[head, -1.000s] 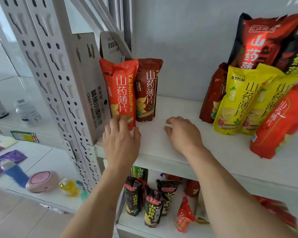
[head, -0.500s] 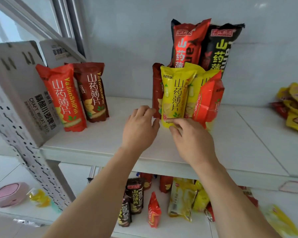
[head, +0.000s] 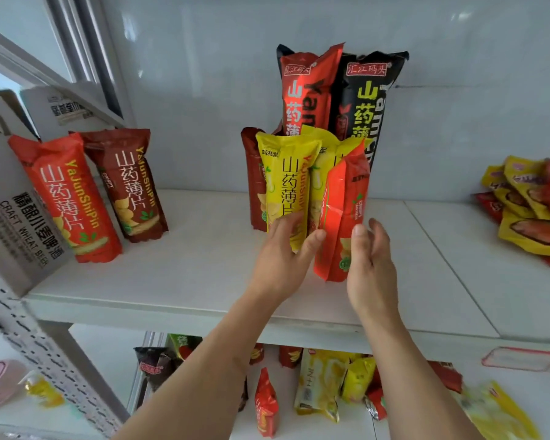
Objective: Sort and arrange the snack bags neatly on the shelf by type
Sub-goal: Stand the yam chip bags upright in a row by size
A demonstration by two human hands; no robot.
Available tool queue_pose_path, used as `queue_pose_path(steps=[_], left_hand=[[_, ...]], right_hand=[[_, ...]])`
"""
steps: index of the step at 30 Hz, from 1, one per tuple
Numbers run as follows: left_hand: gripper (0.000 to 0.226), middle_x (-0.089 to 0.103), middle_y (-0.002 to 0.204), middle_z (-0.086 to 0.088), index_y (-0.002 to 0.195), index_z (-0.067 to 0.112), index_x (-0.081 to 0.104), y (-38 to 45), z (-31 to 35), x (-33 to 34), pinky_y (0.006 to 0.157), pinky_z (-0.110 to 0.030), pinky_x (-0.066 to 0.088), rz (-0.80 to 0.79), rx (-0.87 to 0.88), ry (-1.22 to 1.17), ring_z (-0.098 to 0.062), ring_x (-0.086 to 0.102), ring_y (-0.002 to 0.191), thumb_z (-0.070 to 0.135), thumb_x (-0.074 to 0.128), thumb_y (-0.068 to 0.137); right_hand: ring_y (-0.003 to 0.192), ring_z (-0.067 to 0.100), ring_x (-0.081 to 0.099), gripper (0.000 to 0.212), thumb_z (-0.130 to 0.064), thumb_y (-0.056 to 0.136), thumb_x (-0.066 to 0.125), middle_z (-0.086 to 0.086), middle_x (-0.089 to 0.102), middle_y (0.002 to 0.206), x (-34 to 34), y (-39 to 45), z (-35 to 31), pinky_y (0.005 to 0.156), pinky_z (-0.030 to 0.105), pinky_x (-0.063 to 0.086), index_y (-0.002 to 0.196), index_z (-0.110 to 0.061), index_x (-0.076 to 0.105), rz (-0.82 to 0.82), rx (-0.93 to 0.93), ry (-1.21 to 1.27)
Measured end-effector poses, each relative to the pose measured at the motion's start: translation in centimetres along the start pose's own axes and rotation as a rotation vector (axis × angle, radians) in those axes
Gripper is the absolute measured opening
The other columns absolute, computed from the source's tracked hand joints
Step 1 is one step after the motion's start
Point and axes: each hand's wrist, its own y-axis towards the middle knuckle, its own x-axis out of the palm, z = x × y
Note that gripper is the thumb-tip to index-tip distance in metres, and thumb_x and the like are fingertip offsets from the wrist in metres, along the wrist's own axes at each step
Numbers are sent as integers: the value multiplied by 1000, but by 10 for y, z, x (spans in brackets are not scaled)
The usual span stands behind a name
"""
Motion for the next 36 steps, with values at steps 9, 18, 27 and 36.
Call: queue_pose_path(steps=[9,18,27,36], left_hand=[[95,57,139,10,148,36,31,-1,-6,13,99,-44,53,-81,-67,-29,-11,58,124,87,53,72],[77,60,135,10,146,33,37,4,-15,3,94,-45,56,-9,-146,37,-13,61,119,62,69,82],[89,58,136,12,151,37,25,-9,-12,-13,96,-38,55,-12,-199,-16,-9,60,117,59,73,80],[63,60,105,25,135,31,47,-22,-10,-25,77,-15,53,21,-236,-26,4,63,93,38,80,81]], right_hand=[[93,-2,61,65,-72,93,14,-19,66,100,7,16,8,79,19,49,111,-32,62,11,46,41],[93,19,61,52,-67,93,35,-1,64,100,17,81,13,72,30,43,101,-22,60,38,-69,-127],[101,13,62,51,-44,86,69,-9,65,116,37,93,23,84,28,45,130,-24,53,-86,-3,-20],[95,16,62,31,-40,89,67,-6,67,111,34,73,29,75,28,41,118,-29,60,-75,-31,-59]])
